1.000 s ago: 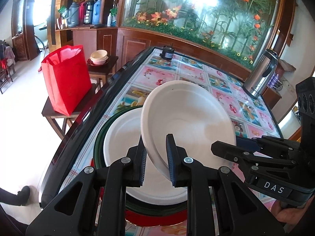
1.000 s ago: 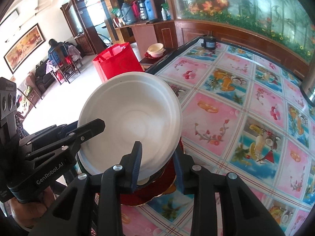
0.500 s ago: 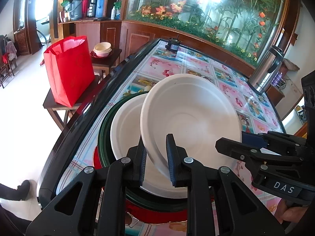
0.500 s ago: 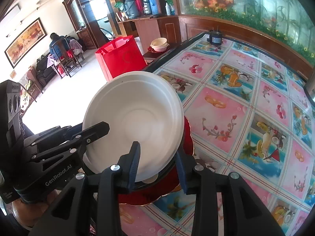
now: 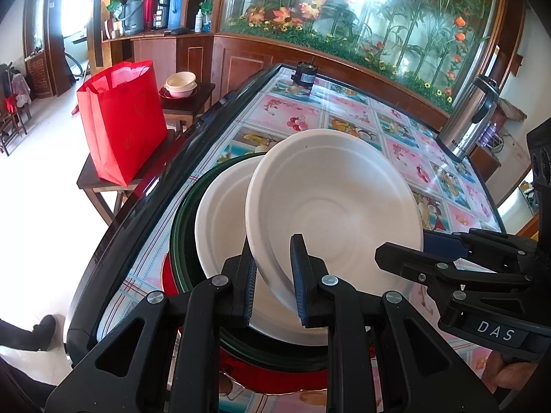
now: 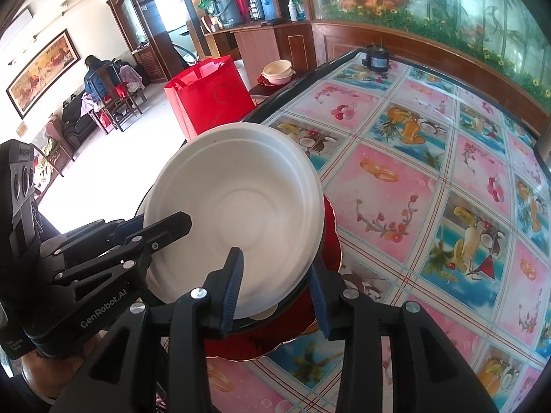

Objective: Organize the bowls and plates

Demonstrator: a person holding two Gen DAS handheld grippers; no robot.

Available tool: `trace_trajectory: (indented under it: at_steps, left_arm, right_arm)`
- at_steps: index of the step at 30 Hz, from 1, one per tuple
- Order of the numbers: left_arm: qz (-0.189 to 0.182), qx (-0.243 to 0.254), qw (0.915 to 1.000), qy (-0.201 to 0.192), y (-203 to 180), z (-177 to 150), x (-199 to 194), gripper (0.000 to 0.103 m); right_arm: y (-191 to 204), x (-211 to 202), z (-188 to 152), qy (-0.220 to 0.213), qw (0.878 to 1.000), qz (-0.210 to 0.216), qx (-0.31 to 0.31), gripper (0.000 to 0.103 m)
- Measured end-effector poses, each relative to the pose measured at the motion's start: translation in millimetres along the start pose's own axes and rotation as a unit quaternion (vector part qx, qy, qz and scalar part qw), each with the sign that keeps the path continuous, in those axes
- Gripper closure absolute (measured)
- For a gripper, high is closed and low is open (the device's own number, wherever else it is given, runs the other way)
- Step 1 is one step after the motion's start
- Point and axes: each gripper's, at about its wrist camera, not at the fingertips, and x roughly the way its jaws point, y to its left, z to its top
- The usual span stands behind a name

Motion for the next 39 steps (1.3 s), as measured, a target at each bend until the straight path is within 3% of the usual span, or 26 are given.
trace_trajectory:
  at_steps: [13,21,26,32,39]
  left_arm:
    - [0.028,0.006,0.9996,-0.007,-2.2,-3.7,3.3,0.085]
    - [0.034,-0.001,0.9993,-0.016,-1.8,-2.9,-2.6,0.079]
    - [0.04,0.001,0.9985,-0.037,-4.3,-2.6,-11.6,0.045]
    - [0.059,-0.006,0.9959,-0.068,-7.5,-0.6,-24.9,0.04]
    - [0.064,-0.014,0.994,-0.087,-12.1,-2.4,-31.3,0.034]
  right_arm:
    - [10.6,3.4,-2.7,0.0,0.999,-0.024,-0.021,0.06]
    - [5.6,-4.9,-2.2,-0.012,0.999,-0.028,-0.016,0.05]
    - [-0.4,-8.8,-4.5,-0.021,0.999,-0.029,-0.002,0.04]
    - [1.1,-18.3,-11.1,-0.048,0.998,-0.051,0.006,0.022]
    - [0.1,-27.7,-21.0,-0.071,0.994,-0.082,0.01,0.02]
